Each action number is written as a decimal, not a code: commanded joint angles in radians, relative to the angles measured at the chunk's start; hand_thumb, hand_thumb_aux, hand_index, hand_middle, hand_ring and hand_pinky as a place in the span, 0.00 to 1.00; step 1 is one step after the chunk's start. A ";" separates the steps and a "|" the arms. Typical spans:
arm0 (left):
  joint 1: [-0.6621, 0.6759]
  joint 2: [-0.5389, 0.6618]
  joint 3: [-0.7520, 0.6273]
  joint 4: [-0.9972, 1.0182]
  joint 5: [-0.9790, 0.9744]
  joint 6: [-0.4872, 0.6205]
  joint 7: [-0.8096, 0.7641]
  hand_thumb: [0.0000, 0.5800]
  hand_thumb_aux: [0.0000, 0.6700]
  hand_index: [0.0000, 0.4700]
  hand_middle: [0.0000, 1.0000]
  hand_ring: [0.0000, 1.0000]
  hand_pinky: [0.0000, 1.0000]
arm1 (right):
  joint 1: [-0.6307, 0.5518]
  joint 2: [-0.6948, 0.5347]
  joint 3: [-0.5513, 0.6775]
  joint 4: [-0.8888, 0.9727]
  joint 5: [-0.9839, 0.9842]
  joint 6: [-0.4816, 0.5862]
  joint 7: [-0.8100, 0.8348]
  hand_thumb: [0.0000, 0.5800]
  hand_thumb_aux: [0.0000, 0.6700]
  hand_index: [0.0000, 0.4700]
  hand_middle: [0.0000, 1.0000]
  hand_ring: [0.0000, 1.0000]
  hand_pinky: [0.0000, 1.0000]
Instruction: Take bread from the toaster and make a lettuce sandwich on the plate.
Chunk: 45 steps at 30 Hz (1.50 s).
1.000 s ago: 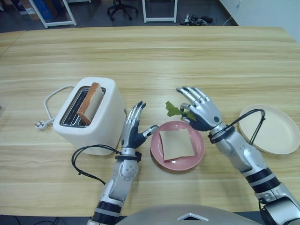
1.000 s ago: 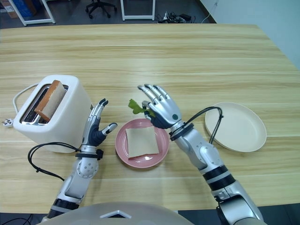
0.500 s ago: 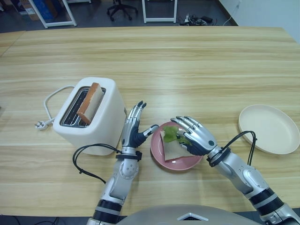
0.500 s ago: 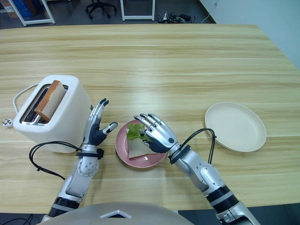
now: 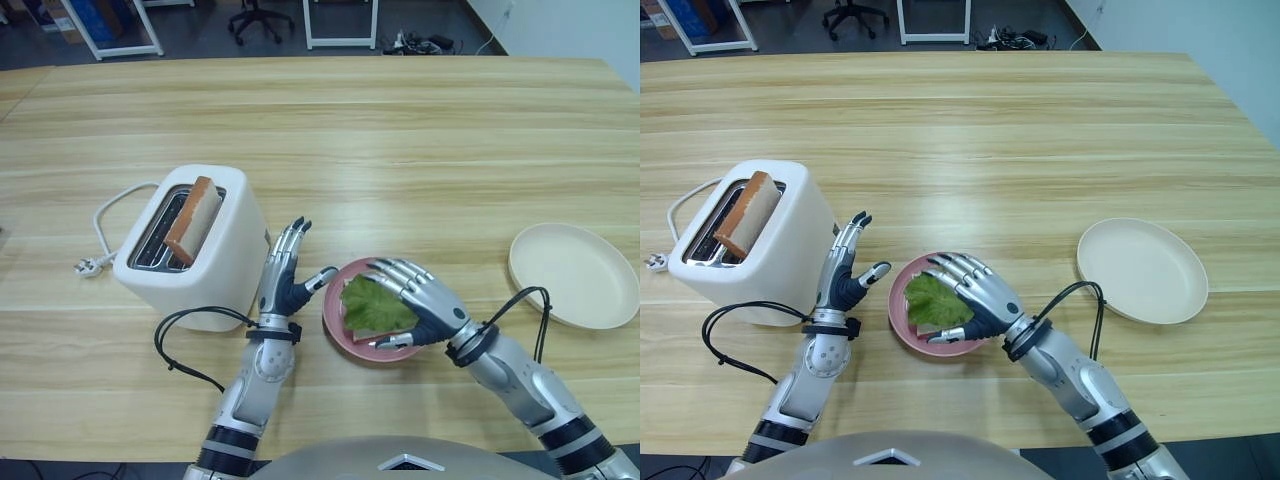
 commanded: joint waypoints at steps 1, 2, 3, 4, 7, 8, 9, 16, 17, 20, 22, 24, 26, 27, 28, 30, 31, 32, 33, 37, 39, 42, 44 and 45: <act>0.021 0.009 0.007 -0.088 0.019 -0.015 0.003 0.00 0.00 0.00 0.00 0.00 0.00 | 0.004 0.018 -0.161 -0.068 0.206 0.011 0.018 0.00 0.00 0.00 0.00 0.00 0.00; 0.034 0.015 0.014 -0.164 0.038 -0.018 -0.002 0.00 0.00 0.00 0.00 0.00 0.00 | -0.001 0.028 -0.210 -0.076 0.251 0.021 0.011 0.00 0.00 0.00 0.00 0.00 0.00; 0.045 0.023 0.031 -0.269 0.058 -0.017 -0.016 0.00 0.00 0.00 0.00 0.00 0.00 | -0.005 0.039 -0.257 -0.078 0.291 0.036 0.007 0.00 0.00 0.00 0.00 0.00 0.00; 0.052 0.033 0.057 -0.376 0.075 -0.009 -0.039 0.00 0.00 0.00 0.00 0.00 0.00 | -0.006 0.052 -0.294 -0.077 0.332 0.052 0.008 0.00 0.00 0.00 0.00 0.00 0.00; 0.041 0.064 0.196 -0.646 0.054 0.047 -0.138 0.00 0.00 0.00 0.00 0.00 0.00 | 0.004 0.091 -0.345 -0.060 0.413 0.089 0.024 0.00 0.00 0.00 0.00 0.00 0.00; 0.026 0.091 0.274 -0.711 0.051 0.068 -0.167 0.00 0.00 0.00 0.00 0.00 0.00 | 0.012 0.103 -0.348 -0.056 0.423 0.092 0.029 0.00 0.00 0.00 0.00 0.00 0.00; 0.010 0.127 0.357 -0.751 0.074 0.079 -0.181 0.00 0.00 0.00 0.00 0.00 0.00 | 0.020 0.115 -0.350 -0.054 0.430 0.094 0.032 0.00 0.00 0.00 0.00 0.00 0.00; 0.055 0.241 0.665 -0.621 0.187 0.189 -0.247 0.00 0.00 0.00 0.00 0.00 0.00 | 0.038 0.165 -0.366 -0.035 0.429 0.097 0.048 0.00 0.00 0.00 0.00 0.00 0.00; 0.065 0.231 0.647 -0.587 0.182 0.199 -0.258 0.00 0.00 0.00 0.00 0.00 0.00 | 0.039 0.168 -0.370 -0.033 0.428 0.097 0.049 0.00 0.00 0.00 0.00 0.00 0.00; 0.087 0.200 0.564 -0.485 0.193 0.229 -0.293 0.00 0.00 0.00 0.00 0.00 0.00 | 0.042 0.175 -0.376 -0.027 0.422 0.094 0.054 0.00 0.00 0.00 0.00 0.00 0.00; 0.104 0.188 0.526 -0.439 0.202 0.236 -0.297 0.00 0.00 0.00 0.00 0.00 0.00 | 0.041 0.180 -0.378 -0.027 0.418 0.093 0.058 0.00 0.00 0.00 0.00 0.00 0.00; 0.119 0.177 0.499 -0.410 0.193 0.234 -0.294 0.00 0.00 0.00 0.00 0.00 0.00 | 0.043 0.183 -0.383 -0.029 0.414 0.092 0.061 0.00 0.00 0.00 0.00 0.00 0.00; 0.127 0.179 0.481 -0.389 0.191 0.237 -0.295 0.00 0.00 0.00 0.00 0.00 0.00 | 0.050 0.186 -0.391 -0.031 0.408 0.091 0.061 0.00 0.00 0.00 0.00 0.00 0.00; 0.128 0.184 0.475 -0.368 0.195 0.246 -0.298 0.00 0.00 0.00 0.00 0.00 0.00 | 0.056 0.186 -0.396 -0.032 0.404 0.090 0.060 0.00 0.00 0.00 0.00 0.00 0.00; 0.126 0.189 0.470 -0.340 0.198 0.253 -0.297 0.00 0.00 0.00 0.00 0.00 0.00 | 0.062 0.187 -0.401 -0.033 0.402 0.089 0.059 0.00 0.00 0.00 0.00 0.00 0.00; 0.115 0.202 0.467 -0.289 0.210 0.267 -0.284 0.00 0.00 0.00 0.00 0.00 0.00 | 0.076 0.190 -0.409 -0.043 0.396 0.089 0.056 0.00 0.00 0.00 0.00 0.00 0.00; 0.108 0.208 0.467 -0.267 0.216 0.275 -0.275 0.00 0.00 0.00 0.00 0.00 0.00 | 0.085 0.193 -0.413 -0.054 0.394 0.091 0.055 0.00 0.00 0.00 0.00 0.00 0.00; 0.100 0.213 0.468 -0.249 0.220 0.281 -0.263 0.00 0.00 0.00 0.00 0.00 0.00 | 0.092 0.195 -0.416 -0.064 0.388 0.090 0.055 0.00 0.00 0.00 0.00 0.00 0.00; 0.095 0.217 0.467 -0.238 0.221 0.286 -0.251 0.08 0.04 0.04 0.00 0.00 0.00 | 0.095 0.196 -0.419 -0.069 0.384 0.089 0.055 0.00 0.00 0.00 0.00 0.00 0.00; 0.083 0.214 0.460 -0.238 0.197 0.273 -0.218 1.00 1.00 1.00 0.00 0.00 0.00 | 0.091 0.196 -0.423 -0.063 0.367 0.087 0.056 0.00 0.00 0.00 0.00 0.00 0.00; 0.075 0.207 0.456 -0.237 0.156 0.239 -0.201 1.00 1.00 1.00 0.00 0.00 0.00 | 0.091 0.198 -0.422 -0.060 0.361 0.085 0.056 0.00 0.00 0.00 0.00 0.00 0.00; 0.067 0.194 0.456 -0.248 0.103 0.185 -0.160 1.00 1.00 1.00 0.00 0.00 0.00 | 0.089 0.198 -0.420 -0.053 0.351 0.082 0.053 0.00 0.00 0.00 0.00 0.00 0.00; 0.064 0.187 0.457 -0.261 0.081 0.146 -0.124 1.00 1.00 1.00 0.13 0.13 0.13 | 0.089 0.197 -0.422 -0.049 0.344 0.081 0.053 0.00 0.00 0.00 0.00 0.00 0.00; 0.062 0.186 0.457 -0.269 0.073 0.122 -0.103 1.00 1.00 1.00 0.78 0.78 0.78 | 0.088 0.197 -0.423 -0.047 0.343 0.079 0.053 0.00 0.00 0.00 0.00 0.00 0.00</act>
